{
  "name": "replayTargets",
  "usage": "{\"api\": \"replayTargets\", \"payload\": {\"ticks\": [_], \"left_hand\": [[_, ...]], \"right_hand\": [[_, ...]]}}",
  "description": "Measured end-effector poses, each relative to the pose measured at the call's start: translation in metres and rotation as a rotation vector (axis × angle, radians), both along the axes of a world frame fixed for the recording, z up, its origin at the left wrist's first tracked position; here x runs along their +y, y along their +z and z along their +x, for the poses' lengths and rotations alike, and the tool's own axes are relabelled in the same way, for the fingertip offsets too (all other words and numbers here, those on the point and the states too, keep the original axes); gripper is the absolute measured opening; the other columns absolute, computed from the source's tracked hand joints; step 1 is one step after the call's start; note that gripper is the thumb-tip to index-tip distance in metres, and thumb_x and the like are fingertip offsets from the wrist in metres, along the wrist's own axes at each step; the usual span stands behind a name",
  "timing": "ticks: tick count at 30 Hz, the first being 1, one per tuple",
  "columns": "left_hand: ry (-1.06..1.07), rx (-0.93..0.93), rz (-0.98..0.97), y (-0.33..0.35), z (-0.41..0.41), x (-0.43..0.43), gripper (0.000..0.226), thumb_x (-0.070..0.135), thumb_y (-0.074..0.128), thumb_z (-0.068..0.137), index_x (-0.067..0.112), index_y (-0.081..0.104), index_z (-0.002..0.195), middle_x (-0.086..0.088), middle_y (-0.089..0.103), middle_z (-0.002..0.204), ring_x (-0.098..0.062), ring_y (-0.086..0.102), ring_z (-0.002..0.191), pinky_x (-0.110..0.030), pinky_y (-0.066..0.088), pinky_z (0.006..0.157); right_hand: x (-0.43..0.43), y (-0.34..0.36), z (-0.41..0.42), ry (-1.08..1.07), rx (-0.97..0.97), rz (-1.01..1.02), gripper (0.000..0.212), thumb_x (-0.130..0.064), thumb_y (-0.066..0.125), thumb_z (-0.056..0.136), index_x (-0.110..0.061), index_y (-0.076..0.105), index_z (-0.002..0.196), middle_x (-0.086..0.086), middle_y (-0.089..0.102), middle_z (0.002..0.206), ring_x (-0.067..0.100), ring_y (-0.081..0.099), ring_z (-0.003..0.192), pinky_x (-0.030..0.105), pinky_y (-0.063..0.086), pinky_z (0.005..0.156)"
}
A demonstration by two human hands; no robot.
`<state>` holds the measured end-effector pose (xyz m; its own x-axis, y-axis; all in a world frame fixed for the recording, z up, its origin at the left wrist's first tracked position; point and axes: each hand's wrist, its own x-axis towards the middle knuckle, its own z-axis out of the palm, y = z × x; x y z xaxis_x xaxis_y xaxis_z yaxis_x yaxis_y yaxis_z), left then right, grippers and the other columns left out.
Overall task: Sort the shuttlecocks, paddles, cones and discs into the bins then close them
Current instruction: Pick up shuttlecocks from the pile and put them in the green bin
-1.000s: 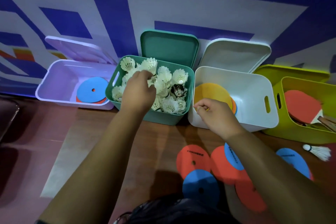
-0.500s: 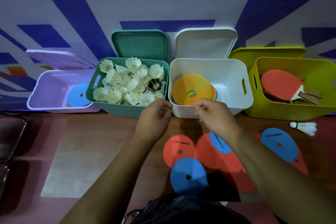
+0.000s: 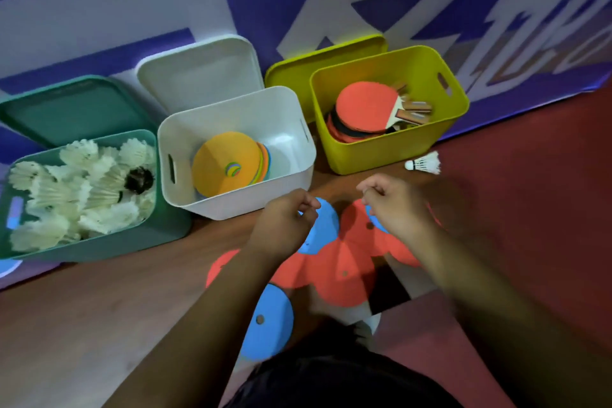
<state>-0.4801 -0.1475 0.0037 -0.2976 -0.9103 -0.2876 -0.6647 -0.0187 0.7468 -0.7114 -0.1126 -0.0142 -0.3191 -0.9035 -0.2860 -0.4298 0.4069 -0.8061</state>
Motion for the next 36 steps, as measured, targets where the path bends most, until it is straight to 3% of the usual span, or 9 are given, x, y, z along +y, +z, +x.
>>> {"api": "replayTargets", "payload": {"ticks": [5, 9, 15, 19, 23, 27, 29, 33, 36], "left_hand": [[-0.140, -0.080, -0.020, -0.016, -0.066, 0.003, 0.011, 0.030, 0.063, 0.087, 0.040, 0.068, 0.085, 0.014, 0.076, 0.095, -0.004, 0.069, 0.086, -0.020, 0.051, 0.081], [-0.214, -0.118, 0.024, -0.027, -0.102, 0.003, 0.013, 0.015, 0.066, 0.092, 0.024, 0.075, 0.093, 0.009, 0.076, 0.096, 0.001, 0.063, 0.073, -0.003, 0.038, 0.064], [-0.209, -0.088, 0.097, -0.034, -0.135, 0.002, 0.011, 0.015, 0.066, 0.095, 0.025, 0.071, 0.096, 0.013, 0.074, 0.081, 0.009, 0.062, 0.065, -0.010, 0.042, 0.062], [-0.204, -0.060, 0.097, -0.030, -0.150, -0.001, 0.012, 0.013, 0.064, 0.098, 0.021, 0.071, 0.101, 0.005, 0.076, 0.087, 0.008, 0.065, 0.062, -0.007, 0.042, 0.060], [-0.208, -0.067, 0.086, -0.024, -0.152, -0.006, 0.014, 0.011, 0.061, 0.098, 0.020, 0.072, 0.102, 0.005, 0.076, 0.086, 0.007, 0.065, 0.063, -0.008, 0.041, 0.061], [-0.149, -0.083, 0.094, -0.022, -0.137, -0.011, 0.015, 0.016, 0.063, 0.095, 0.027, 0.072, 0.099, 0.011, 0.075, 0.089, -0.006, 0.066, 0.077, -0.026, 0.051, 0.071], [-0.115, -0.096, 0.105, -0.022, -0.126, -0.011, 0.015, 0.017, 0.064, 0.093, 0.031, 0.071, 0.096, 0.009, 0.076, 0.089, -0.012, 0.068, 0.080, -0.032, 0.056, 0.078], [-0.042, -0.095, 0.129, -0.027, -0.096, -0.006, 0.013, 0.038, 0.059, 0.083, 0.038, 0.068, 0.092, 0.012, 0.075, 0.086, -0.013, 0.071, 0.080, -0.043, 0.060, 0.081], [0.004, -0.079, 0.156, -0.029, -0.074, -0.004, 0.013, 0.034, 0.062, 0.087, 0.032, 0.072, 0.096, 0.008, 0.075, 0.091, -0.017, 0.071, 0.086, -0.045, 0.059, 0.084]], "right_hand": [[0.022, -0.015, -0.067, -0.115, -0.007, 0.095, 0.019, -0.020, 0.058, 0.095, -0.029, 0.075, 0.093, -0.006, 0.077, 0.082, 0.013, 0.073, 0.074, 0.031, 0.053, 0.070], [0.027, -0.034, -0.114, -0.200, -0.021, 0.134, 0.018, -0.019, 0.059, 0.098, -0.025, 0.075, 0.094, -0.006, 0.076, 0.078, 0.018, 0.076, 0.076, 0.038, 0.060, 0.073], [0.008, -0.048, -0.159, -0.263, -0.060, 0.184, 0.020, -0.030, 0.051, 0.084, -0.030, 0.070, 0.081, -0.002, 0.077, 0.080, 0.018, 0.070, 0.069, 0.036, 0.057, 0.069], [-0.020, -0.055, -0.176, -0.336, -0.131, 0.221, 0.018, -0.012, 0.059, 0.096, -0.023, 0.066, 0.108, 0.003, 0.072, 0.086, 0.017, 0.062, 0.060, 0.028, 0.047, 0.056], [-0.046, -0.067, -0.185, -0.322, -0.189, 0.296, 0.020, -0.013, 0.066, 0.096, -0.029, 0.054, 0.102, 0.000, 0.069, 0.085, 0.022, 0.064, 0.068, 0.037, 0.053, 0.066], [-0.056, -0.082, -0.184, -0.344, -0.279, 0.371, 0.030, -0.018, 0.065, 0.099, -0.027, 0.058, 0.126, 0.006, 0.068, 0.101, 0.018, 0.064, 0.070, 0.033, 0.054, 0.061], [-0.055, -0.095, -0.180, -0.369, -0.249, 0.379, 0.021, -0.018, 0.063, 0.098, -0.023, 0.063, 0.118, 0.009, 0.067, 0.098, 0.018, 0.063, 0.067, 0.033, 0.054, 0.059], [-0.050, -0.111, -0.158, -0.312, -0.136, 0.359, 0.011, -0.027, 0.066, 0.086, -0.024, 0.072, 0.095, 0.010, 0.073, 0.083, 0.032, 0.074, 0.078, 0.050, 0.065, 0.075], [-0.042, -0.085, -0.103, -0.204, -0.175, 0.346, 0.024, -0.027, 0.065, 0.086, -0.017, 0.075, 0.106, 0.007, 0.071, 0.077, 0.028, 0.072, 0.074, 0.044, 0.062, 0.071]]}}
